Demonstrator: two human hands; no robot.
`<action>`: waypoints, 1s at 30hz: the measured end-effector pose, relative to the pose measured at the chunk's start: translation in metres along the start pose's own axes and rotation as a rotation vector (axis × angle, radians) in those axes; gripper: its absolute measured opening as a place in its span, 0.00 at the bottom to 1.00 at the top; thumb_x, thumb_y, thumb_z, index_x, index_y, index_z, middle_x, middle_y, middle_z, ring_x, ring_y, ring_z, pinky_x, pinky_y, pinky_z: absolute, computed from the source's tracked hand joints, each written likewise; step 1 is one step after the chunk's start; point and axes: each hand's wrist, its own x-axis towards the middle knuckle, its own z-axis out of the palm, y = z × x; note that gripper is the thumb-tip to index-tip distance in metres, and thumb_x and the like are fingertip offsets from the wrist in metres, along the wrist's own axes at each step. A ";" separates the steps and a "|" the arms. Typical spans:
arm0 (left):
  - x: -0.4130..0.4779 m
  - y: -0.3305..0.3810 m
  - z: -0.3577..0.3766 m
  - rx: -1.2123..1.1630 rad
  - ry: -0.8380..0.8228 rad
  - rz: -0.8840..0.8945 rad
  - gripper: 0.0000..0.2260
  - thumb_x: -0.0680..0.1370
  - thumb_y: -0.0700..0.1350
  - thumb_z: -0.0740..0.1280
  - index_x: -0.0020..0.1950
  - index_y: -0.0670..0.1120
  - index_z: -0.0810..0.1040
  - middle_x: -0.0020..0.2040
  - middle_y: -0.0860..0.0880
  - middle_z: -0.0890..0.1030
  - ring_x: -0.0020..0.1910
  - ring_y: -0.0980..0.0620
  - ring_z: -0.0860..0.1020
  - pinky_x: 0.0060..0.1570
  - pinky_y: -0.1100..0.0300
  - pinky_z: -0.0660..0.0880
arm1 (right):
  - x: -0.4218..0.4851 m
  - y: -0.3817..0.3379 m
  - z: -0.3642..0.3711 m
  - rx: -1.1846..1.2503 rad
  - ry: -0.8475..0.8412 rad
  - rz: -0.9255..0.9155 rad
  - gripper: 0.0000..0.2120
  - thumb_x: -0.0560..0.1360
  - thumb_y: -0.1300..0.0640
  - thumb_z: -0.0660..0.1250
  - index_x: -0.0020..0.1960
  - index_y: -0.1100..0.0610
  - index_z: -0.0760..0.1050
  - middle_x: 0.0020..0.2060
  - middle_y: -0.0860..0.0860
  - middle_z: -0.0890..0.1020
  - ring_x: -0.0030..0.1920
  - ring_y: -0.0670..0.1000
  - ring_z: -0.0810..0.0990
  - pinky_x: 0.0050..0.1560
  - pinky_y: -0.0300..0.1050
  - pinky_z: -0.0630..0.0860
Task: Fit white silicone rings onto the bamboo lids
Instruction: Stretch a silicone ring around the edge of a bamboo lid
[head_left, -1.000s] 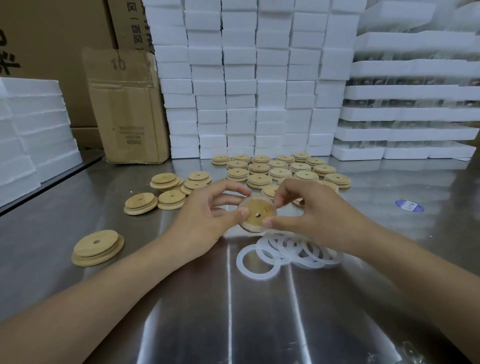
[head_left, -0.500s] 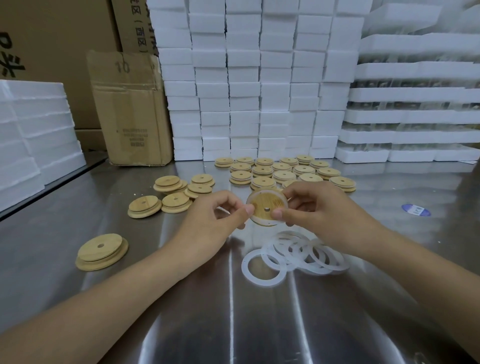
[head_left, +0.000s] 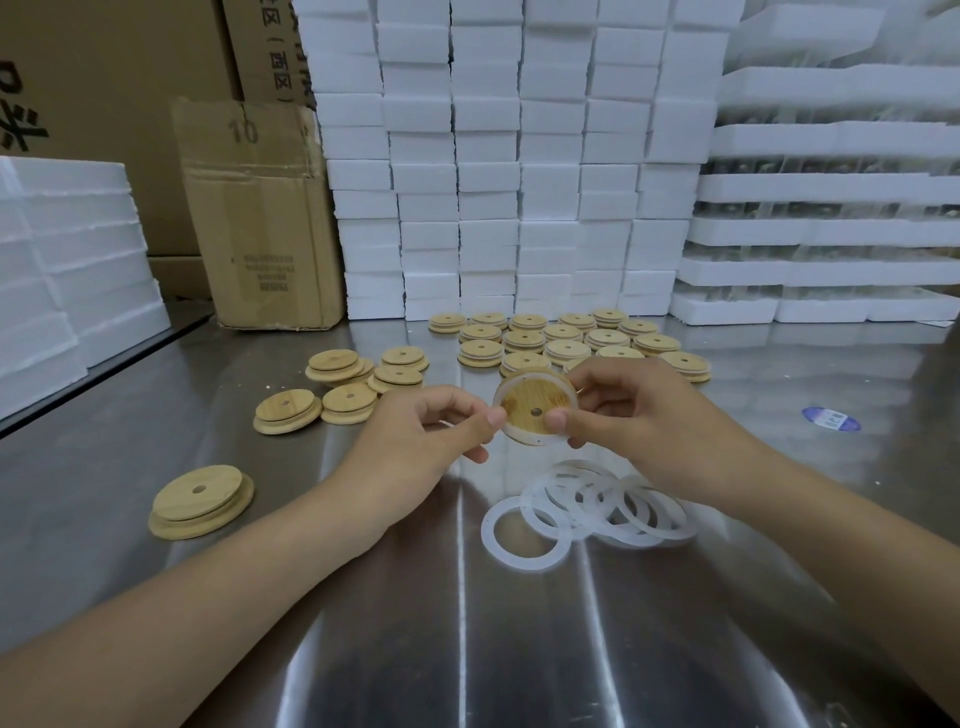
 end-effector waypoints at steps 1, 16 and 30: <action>0.000 0.001 -0.001 -0.019 -0.008 -0.003 0.12 0.71 0.59 0.77 0.42 0.51 0.87 0.41 0.52 0.87 0.40 0.55 0.87 0.36 0.69 0.72 | 0.000 0.000 0.000 0.011 -0.002 0.011 0.06 0.76 0.52 0.78 0.50 0.53 0.85 0.42 0.55 0.88 0.45 0.54 0.88 0.60 0.61 0.81; -0.003 0.005 -0.005 -0.029 -0.088 0.011 0.07 0.75 0.54 0.77 0.43 0.52 0.86 0.42 0.52 0.87 0.41 0.54 0.85 0.34 0.68 0.73 | -0.003 -0.007 -0.005 0.232 -0.007 0.154 0.06 0.76 0.50 0.76 0.51 0.50 0.88 0.46 0.52 0.89 0.43 0.48 0.86 0.54 0.47 0.74; -0.009 0.006 0.002 0.149 -0.174 0.100 0.09 0.81 0.47 0.75 0.41 0.48 0.85 0.38 0.45 0.85 0.39 0.52 0.85 0.38 0.56 0.74 | -0.007 -0.011 0.008 0.124 -0.112 0.113 0.09 0.79 0.45 0.72 0.53 0.47 0.87 0.43 0.49 0.88 0.41 0.44 0.83 0.43 0.38 0.75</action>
